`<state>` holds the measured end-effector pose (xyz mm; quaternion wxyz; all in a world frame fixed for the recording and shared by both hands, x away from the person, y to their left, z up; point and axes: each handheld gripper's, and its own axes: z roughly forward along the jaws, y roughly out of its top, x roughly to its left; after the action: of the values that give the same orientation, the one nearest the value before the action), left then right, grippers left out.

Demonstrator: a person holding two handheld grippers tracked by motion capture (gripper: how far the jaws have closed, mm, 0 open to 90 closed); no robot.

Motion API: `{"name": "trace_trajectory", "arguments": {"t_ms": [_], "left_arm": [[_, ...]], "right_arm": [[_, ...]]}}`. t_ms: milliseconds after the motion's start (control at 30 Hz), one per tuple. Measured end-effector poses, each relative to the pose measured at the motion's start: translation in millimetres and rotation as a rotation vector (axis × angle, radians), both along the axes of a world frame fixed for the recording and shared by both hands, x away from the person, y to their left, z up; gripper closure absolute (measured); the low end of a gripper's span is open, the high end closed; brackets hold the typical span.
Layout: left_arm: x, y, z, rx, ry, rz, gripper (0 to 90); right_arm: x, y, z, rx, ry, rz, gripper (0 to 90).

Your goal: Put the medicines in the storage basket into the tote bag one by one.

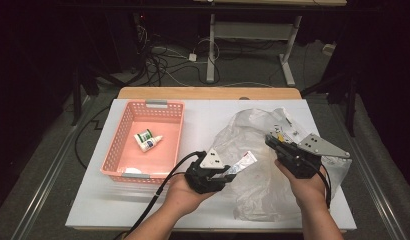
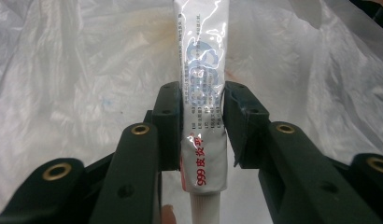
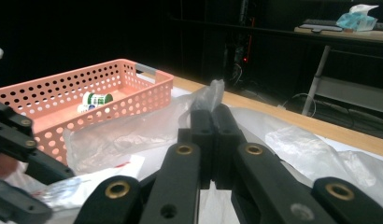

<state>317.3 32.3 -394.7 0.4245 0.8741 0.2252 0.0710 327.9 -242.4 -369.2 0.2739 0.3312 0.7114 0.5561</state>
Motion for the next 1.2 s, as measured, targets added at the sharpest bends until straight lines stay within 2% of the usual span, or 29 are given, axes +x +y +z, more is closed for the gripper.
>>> {"name": "trace_trajectory", "arguments": {"t_ms": [233, 433, 600, 733, 867, 1000, 1200], "left_arm": [[7.9, -7.0, 2.0, 0.001, -0.002, 0.015, 66.8], [16.7, -20.4, -4.2, -0.003, 0.015, 0.030, 66.8], [26.0, -40.3, -14.3, 0.008, 0.021, 0.045, 66.7], [31.9, -49.6, -20.3, 0.010, 0.025, 0.053, 66.7], [43.2, -65.1, -32.7, 0.019, 0.031, 0.072, 66.8], [48.9, -73.1, -40.0, 0.037, 0.036, 0.075, 66.7], [55.4, -84.4, -53.5, 0.026, 0.033, 0.093, 67.6]], "right_arm": [[-2.1, 2.2, 3.5, 0.011, -0.011, 0.012, 90.0], [-2.5, 3.4, 3.3, 0.015, -0.006, 0.012, 90.0], [-1.5, 3.0, 2.5, 0.015, -0.006, 0.013, 90.0], [-0.7, 2.4, 1.3, 0.018, -0.001, 0.014, 90.0], [-0.8, 2.0, 0.9, 0.023, 0.003, 0.016, 90.0], [-0.6, 1.3, 0.0, 0.025, 0.005, 0.018, 90.0], [0.6, -1.5, -1.7, 0.030, 0.012, 0.009, 90.0]]}}
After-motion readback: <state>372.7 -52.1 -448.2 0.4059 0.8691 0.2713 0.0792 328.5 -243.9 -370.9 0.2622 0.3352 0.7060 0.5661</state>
